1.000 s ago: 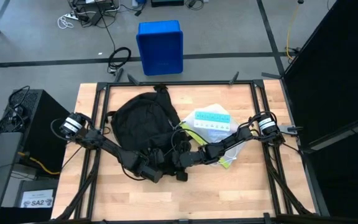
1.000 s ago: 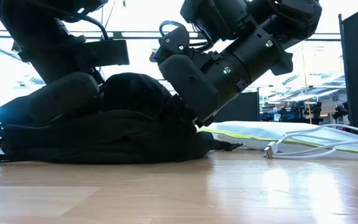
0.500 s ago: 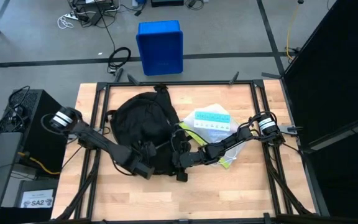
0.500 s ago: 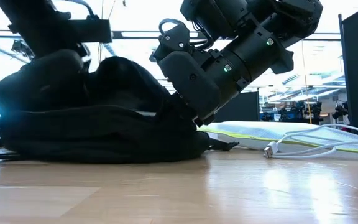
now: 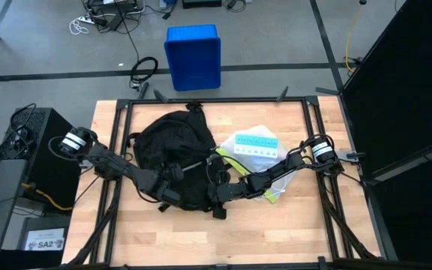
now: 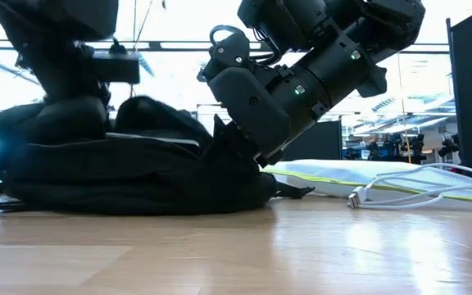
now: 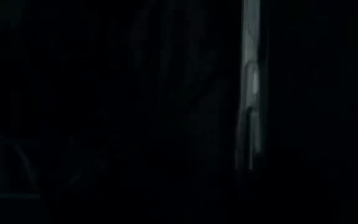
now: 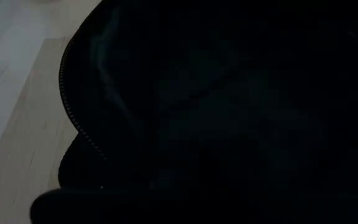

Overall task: Unpack backpack
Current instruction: Remove the cellphone from the backpack

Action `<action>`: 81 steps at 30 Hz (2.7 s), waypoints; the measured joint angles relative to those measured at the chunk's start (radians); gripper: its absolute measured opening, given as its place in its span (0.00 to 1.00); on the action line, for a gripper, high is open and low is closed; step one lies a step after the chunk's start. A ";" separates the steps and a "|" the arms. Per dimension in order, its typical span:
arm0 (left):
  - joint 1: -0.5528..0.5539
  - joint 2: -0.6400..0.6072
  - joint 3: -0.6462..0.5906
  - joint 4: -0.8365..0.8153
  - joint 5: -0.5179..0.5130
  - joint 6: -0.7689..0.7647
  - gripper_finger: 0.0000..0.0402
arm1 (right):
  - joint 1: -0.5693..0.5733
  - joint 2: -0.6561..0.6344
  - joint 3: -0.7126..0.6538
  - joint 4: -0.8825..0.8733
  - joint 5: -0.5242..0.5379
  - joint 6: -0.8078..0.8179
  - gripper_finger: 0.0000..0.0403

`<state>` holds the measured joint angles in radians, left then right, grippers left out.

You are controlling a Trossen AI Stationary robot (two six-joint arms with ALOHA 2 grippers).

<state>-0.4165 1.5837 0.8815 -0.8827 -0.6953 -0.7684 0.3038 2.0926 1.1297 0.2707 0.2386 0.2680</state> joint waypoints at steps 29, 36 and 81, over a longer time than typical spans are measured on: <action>-0.163 -0.342 0.075 0.066 -0.007 0.161 0.12 | 0.004 0.000 0.000 -0.013 -0.008 -0.003 0.01; -0.248 -0.458 0.075 0.075 -0.028 0.193 0.12 | 0.006 0.001 0.000 -0.015 -0.002 -0.006 0.01; -0.421 -0.836 -0.078 0.334 -0.360 0.450 0.12 | -0.002 -0.011 0.005 -0.165 -0.099 0.121 0.00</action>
<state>-0.8376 0.7482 0.8036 -0.5488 -1.0553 -0.3187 0.3020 2.0816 1.1345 0.1060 0.1399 0.3892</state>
